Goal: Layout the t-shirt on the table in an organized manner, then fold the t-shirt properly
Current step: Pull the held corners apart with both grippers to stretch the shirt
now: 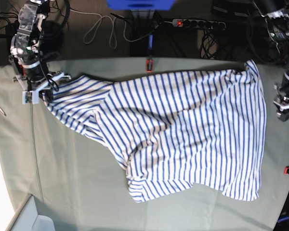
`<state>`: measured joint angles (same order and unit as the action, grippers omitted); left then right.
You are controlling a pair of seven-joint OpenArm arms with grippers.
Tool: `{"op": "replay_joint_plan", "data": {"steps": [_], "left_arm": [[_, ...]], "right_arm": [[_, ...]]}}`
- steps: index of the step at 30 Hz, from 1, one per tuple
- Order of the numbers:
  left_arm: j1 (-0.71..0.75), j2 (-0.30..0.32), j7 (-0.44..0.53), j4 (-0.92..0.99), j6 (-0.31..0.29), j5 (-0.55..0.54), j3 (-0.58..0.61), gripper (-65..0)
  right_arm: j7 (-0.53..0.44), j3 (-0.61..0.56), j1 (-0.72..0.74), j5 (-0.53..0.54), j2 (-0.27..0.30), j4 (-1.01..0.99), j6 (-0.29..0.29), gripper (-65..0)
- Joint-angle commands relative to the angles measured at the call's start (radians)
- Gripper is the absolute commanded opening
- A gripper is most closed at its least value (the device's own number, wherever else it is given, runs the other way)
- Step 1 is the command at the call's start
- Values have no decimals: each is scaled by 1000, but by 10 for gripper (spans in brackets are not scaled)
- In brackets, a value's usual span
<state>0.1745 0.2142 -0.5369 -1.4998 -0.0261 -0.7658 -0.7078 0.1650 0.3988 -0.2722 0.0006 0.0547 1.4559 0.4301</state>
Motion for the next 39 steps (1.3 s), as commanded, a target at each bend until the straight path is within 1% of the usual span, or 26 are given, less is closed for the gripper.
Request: {"op": "replay_joint_plan", "data": {"steps": [1,3,4,6,8,10,12,14,17,21,23,27,34,39], "left_arm": [[-19,27,14,-14,-7,-7,6,-440],[-28,27,-13,-22,-7,-10,14,-469],[-30,24,-35,-23,-7,-10,14,-471],[-28,21,-84,-23,-7,-10,12,-455],[-22,12,-130,-23,-7,-10,12,-433],[-11,-19,-183,-23,-7,-10,10,-418],[26,-43,-237,-51,-7,-10,-9,-417],[66,-94,-280,-103,-7,-10,-28,-417],[118,-157,-299,-169,-7,-8,-49,-416],[191,-207,-299,-226,-7,-1,-48,-416],[216,-215,-295,-224,-7,-1,-46,-416],[236,-212,-291,-177,-7,-1,-49,-416],[211,-206,-289,-32,-7,1,-49,-416],[201,-204,-289,31,-7,1,-49,-416]], "right_arm": [[-20,4,1,8,9,21,2,-650],[-20,4,3,8,9,24,2,-650],[-20,5,4,8,9,26,-3,-650],[-20,12,27,8,9,24,-3,-650],[-20,61,44,8,6,24,-3,-650],[-18,107,80,6,4,24,-3,-650],[-18,130,95,6,7,22,-3,-650],[-18,134,103,6,12,21,-3,-650],[-18,130,101,6,26,21,-3,-650],[-18,128,95,6,20,19,-3,-650],[-18,128,95,6,4,19,0,-650],[-18,127,95,6,3,19,2,-650],[-18,127,90,6,0,19,2,-650],[-18,127,89,6,-9,19,2,-650]]}}
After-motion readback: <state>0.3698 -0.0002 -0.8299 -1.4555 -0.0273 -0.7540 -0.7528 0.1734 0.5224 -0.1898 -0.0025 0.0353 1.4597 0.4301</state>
